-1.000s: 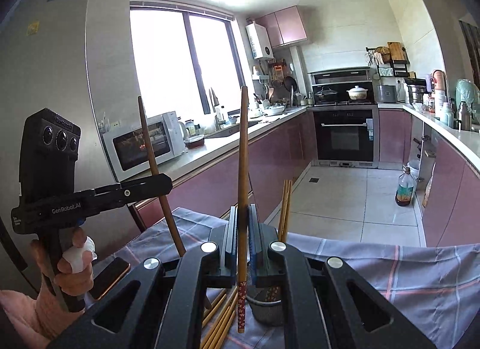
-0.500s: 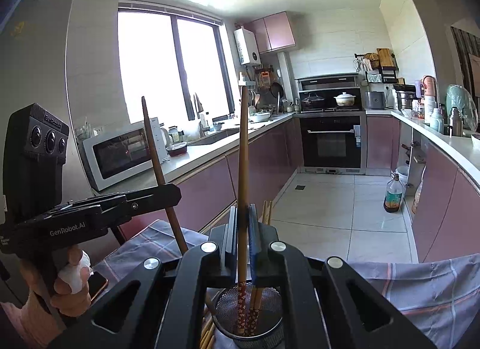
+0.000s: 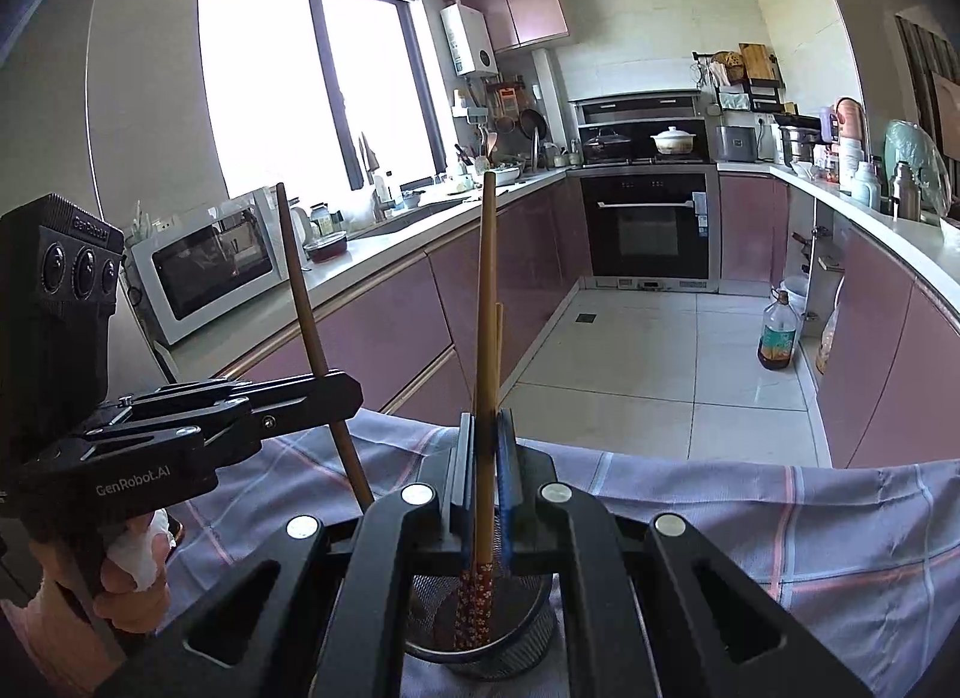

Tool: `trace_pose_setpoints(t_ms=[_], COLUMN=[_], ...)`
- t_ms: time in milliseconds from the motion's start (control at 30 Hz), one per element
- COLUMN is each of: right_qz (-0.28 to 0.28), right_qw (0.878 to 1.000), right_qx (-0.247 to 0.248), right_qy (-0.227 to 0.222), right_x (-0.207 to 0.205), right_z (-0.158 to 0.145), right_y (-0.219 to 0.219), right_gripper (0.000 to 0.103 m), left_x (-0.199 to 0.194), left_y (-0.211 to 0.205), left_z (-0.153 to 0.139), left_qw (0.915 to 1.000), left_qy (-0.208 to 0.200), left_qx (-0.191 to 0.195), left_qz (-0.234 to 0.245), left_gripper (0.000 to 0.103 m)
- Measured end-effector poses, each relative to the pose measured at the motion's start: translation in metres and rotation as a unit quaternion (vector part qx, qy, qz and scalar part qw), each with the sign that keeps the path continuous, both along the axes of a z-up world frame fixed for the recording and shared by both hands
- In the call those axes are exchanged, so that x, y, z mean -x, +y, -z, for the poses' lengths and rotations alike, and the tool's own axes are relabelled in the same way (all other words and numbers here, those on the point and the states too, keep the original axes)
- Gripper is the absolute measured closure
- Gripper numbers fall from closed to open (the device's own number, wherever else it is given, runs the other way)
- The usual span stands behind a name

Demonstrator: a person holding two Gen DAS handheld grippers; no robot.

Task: Organize utensils
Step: 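Raise both chopsticks upright and lower them into the black mesh cup, then open both grippers to release the chopsticks and pull back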

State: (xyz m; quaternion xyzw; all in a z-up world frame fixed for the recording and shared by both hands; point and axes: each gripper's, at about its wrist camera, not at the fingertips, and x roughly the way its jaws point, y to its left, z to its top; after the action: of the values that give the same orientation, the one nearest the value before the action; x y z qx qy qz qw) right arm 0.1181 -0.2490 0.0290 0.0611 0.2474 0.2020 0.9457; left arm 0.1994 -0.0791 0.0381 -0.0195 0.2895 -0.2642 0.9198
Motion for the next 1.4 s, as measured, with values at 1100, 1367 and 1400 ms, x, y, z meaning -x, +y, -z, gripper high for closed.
trace_pose_setpoints(t_ms=[1100,1367,1400], right_qz=[0.002,-0.009,-0.012], right_qw=[0.999,0.999,0.999], right_qx=[-0.001,-0.004,-0.005], right_qy=[0.05,0.037,0.036], right_x=[-0.006,0.009,0.013], right_z=[0.018,0.011,0.01], right_y=[0.006,0.004,0.004], right_gripper=[0.094,0.086,0.083], left_x=[-0.034,-0.011,-0.007], left_y=[0.001,0.022,0.026], left_z=[0.052,0.047,0.046], left_qw=[0.9976,0.9986,0.9986], left_qy=[0.067,0.04,0.036], left_qx=[-0.018,-0.012,-0.013], left_qz=[-0.006,-0.031,-0.035], left_gripper=[0.095,0.092,0.09])
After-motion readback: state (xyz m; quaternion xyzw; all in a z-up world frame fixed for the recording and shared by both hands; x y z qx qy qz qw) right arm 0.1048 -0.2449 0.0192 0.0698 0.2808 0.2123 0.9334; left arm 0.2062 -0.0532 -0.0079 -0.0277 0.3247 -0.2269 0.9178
